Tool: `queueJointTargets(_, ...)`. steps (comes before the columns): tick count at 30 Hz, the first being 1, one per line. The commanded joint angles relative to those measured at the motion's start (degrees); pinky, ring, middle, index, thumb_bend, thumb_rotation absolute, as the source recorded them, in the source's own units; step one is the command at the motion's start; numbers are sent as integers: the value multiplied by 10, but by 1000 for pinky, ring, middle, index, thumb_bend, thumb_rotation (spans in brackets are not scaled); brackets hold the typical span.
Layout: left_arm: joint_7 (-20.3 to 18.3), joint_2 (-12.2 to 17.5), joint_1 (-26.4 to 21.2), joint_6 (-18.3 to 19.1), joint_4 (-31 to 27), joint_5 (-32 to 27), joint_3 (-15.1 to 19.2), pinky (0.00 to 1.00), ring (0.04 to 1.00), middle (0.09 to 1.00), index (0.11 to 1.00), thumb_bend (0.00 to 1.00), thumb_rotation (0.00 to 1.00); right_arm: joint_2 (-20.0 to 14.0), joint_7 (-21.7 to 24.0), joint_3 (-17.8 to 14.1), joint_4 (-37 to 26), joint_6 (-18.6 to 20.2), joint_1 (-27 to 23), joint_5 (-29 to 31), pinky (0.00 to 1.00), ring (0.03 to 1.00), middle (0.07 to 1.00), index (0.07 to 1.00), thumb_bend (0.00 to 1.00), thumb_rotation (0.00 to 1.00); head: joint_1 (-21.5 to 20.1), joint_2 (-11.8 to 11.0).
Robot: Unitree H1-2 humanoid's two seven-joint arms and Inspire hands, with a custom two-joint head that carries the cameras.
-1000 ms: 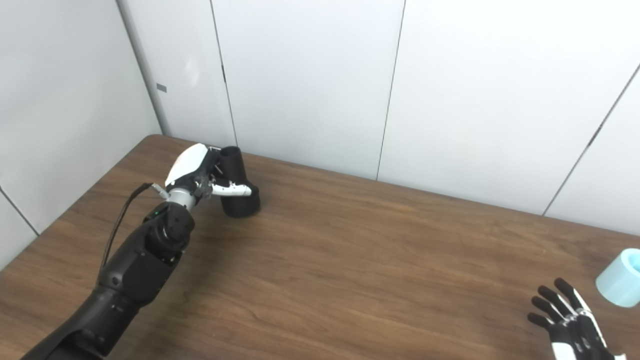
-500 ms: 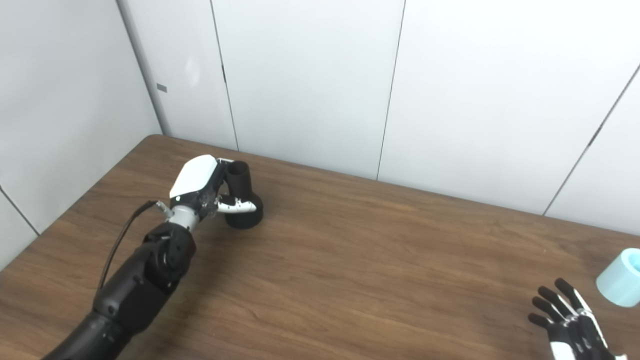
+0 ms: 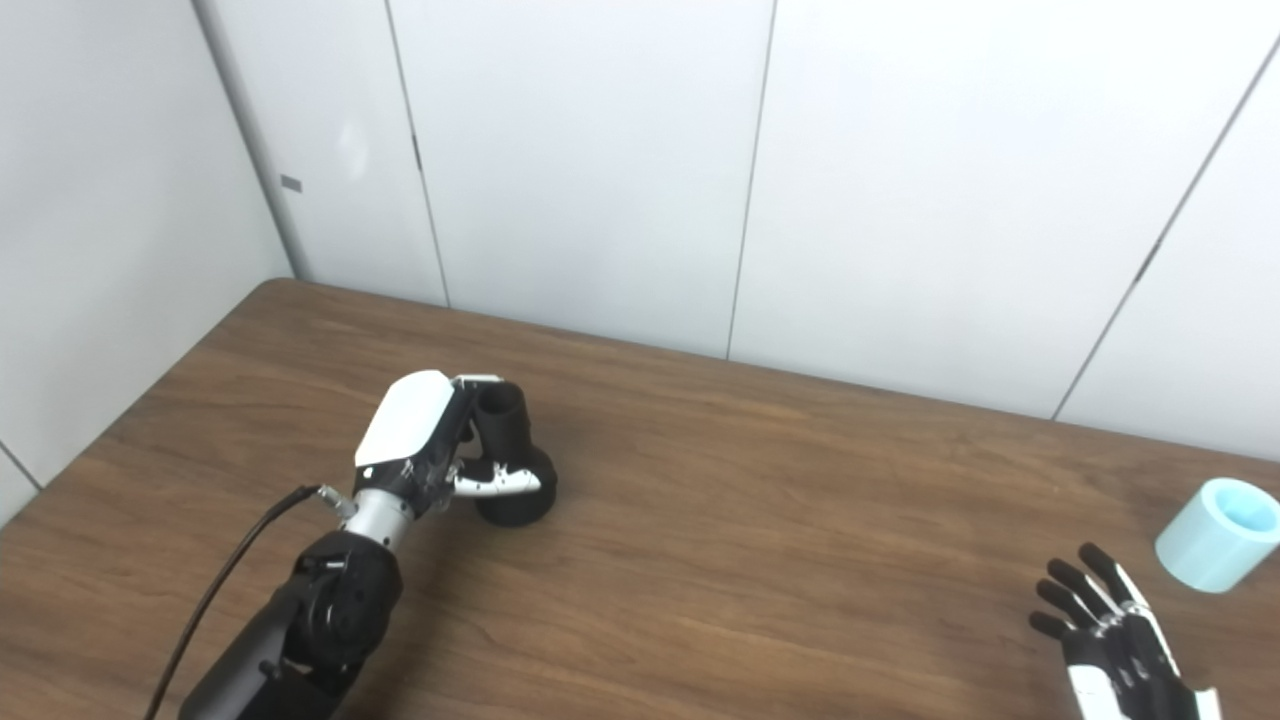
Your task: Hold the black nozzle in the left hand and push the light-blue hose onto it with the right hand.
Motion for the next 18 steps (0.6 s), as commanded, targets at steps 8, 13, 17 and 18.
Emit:
queueJointTargets(8,0,-38,18,-14,-49,20,-10,470,519,505,478,522,0,24,-4,14,38,-4,30,-3,703,814,828,874,467,705,-34,9)
queueJointTargets(13,-3,-58,31,-15,-59,30,-24,467,520,512,475,521,0,26,1,19,37,-2,29,2,713,829,847,881,431,695,-54,18)
queueJointTargets(17,4,-83,45,-18,-57,39,-42,466,524,514,473,521,0,31,-2,20,39,-3,28,2,701,839,848,878,472,701,-71,26)
queueJointTargets(18,6,-87,48,-19,-57,40,-43,469,526,513,473,521,0,33,-4,21,38,-1,28,0,694,829,841,871,481,698,-72,27)
